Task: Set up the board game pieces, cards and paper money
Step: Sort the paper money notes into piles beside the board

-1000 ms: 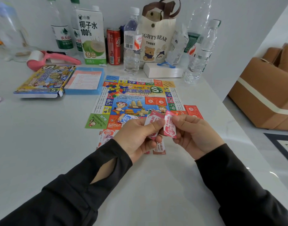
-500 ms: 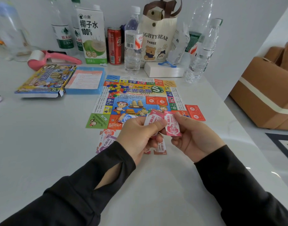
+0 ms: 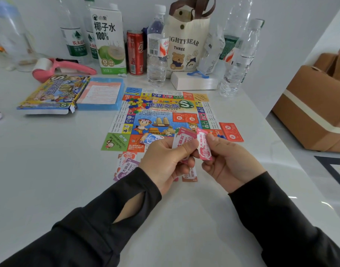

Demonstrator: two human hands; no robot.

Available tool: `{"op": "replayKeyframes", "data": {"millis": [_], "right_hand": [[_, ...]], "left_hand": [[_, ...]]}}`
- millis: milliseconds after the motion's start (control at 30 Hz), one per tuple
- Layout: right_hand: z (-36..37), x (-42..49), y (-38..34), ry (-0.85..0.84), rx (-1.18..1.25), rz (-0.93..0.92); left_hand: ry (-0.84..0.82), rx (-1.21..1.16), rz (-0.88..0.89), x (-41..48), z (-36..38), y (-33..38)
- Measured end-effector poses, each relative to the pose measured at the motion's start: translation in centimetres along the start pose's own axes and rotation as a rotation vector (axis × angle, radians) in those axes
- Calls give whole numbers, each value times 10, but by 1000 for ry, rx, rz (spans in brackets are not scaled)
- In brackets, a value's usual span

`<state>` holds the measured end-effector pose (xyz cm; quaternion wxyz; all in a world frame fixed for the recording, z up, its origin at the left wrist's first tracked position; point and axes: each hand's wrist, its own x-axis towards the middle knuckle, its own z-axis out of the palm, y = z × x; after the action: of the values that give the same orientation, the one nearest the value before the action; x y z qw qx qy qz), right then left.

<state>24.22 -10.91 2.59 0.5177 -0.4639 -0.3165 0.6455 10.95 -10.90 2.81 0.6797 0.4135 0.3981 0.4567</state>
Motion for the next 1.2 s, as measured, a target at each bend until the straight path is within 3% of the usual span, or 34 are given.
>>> {"op": "replayKeyframes", "data": {"millis": [467,600,867,1200], "right_hand": [[0,1,2,-29,30,-14],[0,0,1,-11,20,-26],[-3,2,-1,245,-371,-270],[1,1,11,287,-865,-232]], "left_hand": [[-11,-60,-21,1,1,-1],[62,65,25,3,-1,-3],[211,316,195,7,-9,0],[377,215,183,15,-22,7]]}}
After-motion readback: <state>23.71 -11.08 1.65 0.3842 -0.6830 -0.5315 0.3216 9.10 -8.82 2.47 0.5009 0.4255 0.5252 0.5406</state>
